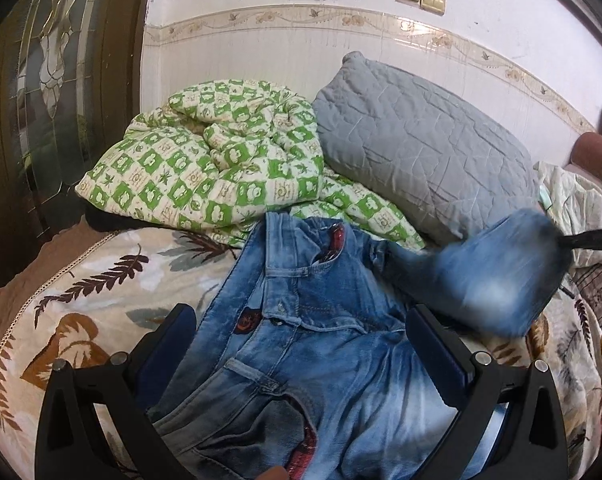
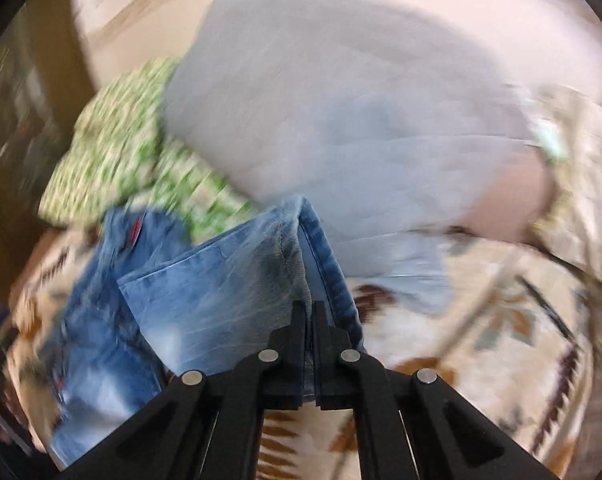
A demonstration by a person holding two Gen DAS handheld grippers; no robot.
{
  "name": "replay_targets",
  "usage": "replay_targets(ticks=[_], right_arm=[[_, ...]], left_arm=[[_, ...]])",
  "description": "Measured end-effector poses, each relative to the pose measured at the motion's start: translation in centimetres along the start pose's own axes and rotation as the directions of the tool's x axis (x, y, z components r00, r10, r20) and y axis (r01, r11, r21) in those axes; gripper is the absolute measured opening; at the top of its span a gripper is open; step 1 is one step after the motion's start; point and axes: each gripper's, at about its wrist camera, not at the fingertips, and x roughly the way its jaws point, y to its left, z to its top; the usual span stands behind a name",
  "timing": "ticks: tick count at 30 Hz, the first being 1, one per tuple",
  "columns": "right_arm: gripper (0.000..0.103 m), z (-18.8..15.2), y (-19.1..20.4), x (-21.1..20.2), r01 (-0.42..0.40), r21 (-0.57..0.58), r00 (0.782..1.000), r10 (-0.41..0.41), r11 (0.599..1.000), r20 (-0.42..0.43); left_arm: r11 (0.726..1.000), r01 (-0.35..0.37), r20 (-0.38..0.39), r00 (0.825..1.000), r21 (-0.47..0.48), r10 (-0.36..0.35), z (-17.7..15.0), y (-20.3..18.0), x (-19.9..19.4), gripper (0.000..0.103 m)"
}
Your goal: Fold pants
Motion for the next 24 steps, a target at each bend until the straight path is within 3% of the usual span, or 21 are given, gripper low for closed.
replay_targets(ticks=[4,7,10,13,15,16,17,21,24], right_arm=[[0.002,-0.7,-6.5,-1.2,0.076,0.252,0.997,-0.076,0.965,-0.009],[0.002,-2.2,-11.3,1.2,0.152,0.403,0.987,-0.119,0.902,-0.107],[0.002,-4.1,-14.4,5.2,0.219,0.462,0.968,-0.132,0.859,-0.212],[0.006,-5.6,-14.9,8.3,0.258,0.438,0.942,-0.125,0.861,-0.31],[0.021,-6.2,-14.2,7.8,0.308,0.393,0.931,-0.189,0.867,-0.313],[0.054,-6.2,-13.6,6.9,0.338,0.35,0.925,-0.24,0.873,-0.294],[0.101,-6.3,-12.8,5.5,0.345,0.323,0.927,-0.267,0.881,-0.263],[0.103,-8.3,-9.5,-2.8,0.237,0.306,0.968,-0.197,0.922,-0.156],[0.103,-10.9,-5.7,-5.8,0.152,0.288,0.979,-0.103,0.946,-0.176]], left_arm=[[1.0,0.015,0.009,1.0,0.004,-0.015,0.3,-0.8,-0.2,0.103],[1.0,0.022,0.013,1.0,0.013,-0.022,0.3,-1.3,-0.2,0.103],[0.999,0.022,0.018,1.0,0.024,-0.023,0.3,-1.5,-0.3,0.103],[0.999,0.022,0.01,1.0,0.035,-0.022,0.2,-1.8,0.1,0.103],[0.999,0.024,0.006,1.0,0.041,-0.024,0.1,-2.0,0.2,0.103],[0.999,0.028,0.006,1.0,0.044,-0.028,0.0,-2.1,0.1,0.103],[0.998,0.031,0.006,0.999,0.046,-0.031,0.1,-2.2,0.1,0.103],[0.998,0.053,0.019,0.998,0.046,-0.054,0.2,-2.6,-0.8,0.103],[0.996,0.075,0.029,0.997,0.057,-0.077,0.0,-2.9,-1.7,0.103]])
